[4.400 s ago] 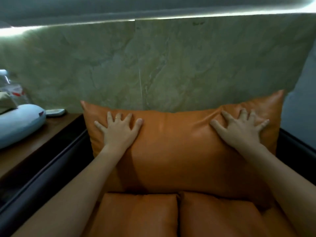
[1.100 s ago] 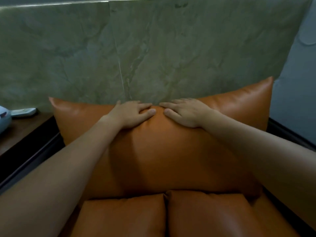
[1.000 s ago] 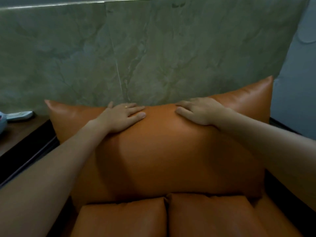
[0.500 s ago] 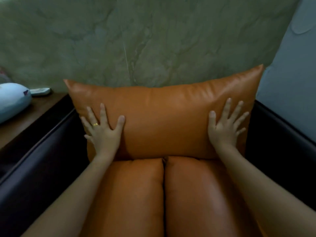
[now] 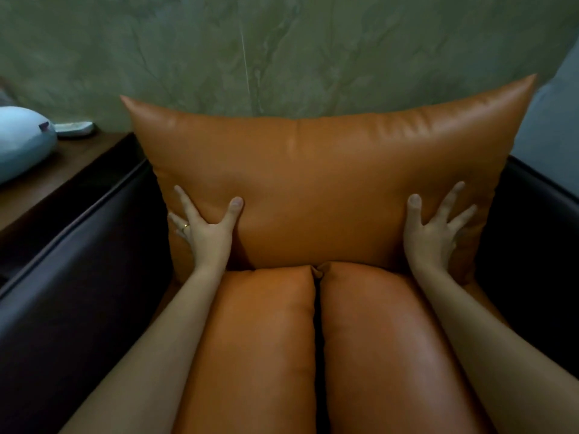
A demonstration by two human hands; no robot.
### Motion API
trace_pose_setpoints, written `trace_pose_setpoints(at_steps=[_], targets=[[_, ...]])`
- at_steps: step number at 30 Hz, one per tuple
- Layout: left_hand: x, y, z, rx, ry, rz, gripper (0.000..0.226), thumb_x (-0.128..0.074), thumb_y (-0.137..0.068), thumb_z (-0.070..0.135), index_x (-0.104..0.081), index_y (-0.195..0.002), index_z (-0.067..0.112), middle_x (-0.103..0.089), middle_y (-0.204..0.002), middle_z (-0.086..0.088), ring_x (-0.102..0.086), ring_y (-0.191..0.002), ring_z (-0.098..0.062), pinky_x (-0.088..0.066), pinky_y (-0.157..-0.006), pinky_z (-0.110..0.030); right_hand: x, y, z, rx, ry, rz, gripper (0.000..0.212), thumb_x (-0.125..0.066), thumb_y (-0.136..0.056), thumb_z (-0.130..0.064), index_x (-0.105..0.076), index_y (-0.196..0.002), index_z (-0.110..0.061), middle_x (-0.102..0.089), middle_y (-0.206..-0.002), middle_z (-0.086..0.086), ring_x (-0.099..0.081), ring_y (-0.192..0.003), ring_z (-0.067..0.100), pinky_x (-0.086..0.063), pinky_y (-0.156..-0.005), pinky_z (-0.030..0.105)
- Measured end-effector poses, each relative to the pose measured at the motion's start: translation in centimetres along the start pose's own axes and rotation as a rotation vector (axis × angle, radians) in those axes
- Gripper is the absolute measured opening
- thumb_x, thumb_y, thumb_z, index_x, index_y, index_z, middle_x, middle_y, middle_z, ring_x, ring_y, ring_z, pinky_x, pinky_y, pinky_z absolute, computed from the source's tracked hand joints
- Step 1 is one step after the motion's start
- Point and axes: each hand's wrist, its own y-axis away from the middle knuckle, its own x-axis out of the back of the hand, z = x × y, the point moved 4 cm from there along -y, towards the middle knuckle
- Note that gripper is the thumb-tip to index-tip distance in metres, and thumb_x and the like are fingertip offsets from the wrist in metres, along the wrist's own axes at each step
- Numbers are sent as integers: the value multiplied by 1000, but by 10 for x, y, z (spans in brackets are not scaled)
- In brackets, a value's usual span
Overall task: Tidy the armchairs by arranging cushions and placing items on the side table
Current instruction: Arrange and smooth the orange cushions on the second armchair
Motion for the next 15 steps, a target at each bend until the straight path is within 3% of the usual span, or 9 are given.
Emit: trace_pose_setpoints(at_steps=[5, 9, 12, 15], targets=[[16, 7, -4, 35, -55, -111, 116, -69, -67, 80, 9, -149, 59, 13, -167, -5, 2, -154, -32, -15, -121, -58, 15, 19, -1, -54, 69, -117, 81, -34, -93, -75, 12, -154, -49, 17, -167, 7, 3, -152, 43, -12, -118, 62], [49, 38, -8, 6, -285, -280, 116, -70, -72, 74, 10, -153, 51, 9, -168, -2, 0, -154, -30, -15, -120, -54, 31, 53, 6, -75, 273, -272, 82, -38, -97, -65, 15, -155, -42, 7, -167, 16, -13, -150, 44, -24, -117, 57], [78, 77, -16, 46, -343, -382, 106, -64, -72, 79, -3, -154, 52, -5, -168, -5, 3, -154, -30, -13, -120, -58, 36, 77, -11, 6, 412, -379, 75, -35, -99, -58, 5, -159, -38, -3, -168, 11, -8, -153, 34, -23, -118, 55], [117, 129, -15, 98, -282, -489, 98, -58, -69, 87, -17, -151, 54, -23, -164, 3, -24, -150, -23, -27, -119, -51, 38, 110, -34, 142, 591, -586, 71, -33, -100, -59, -6, -160, -34, -16, -167, 6, -13, -153, 32, -20, -121, 54]])
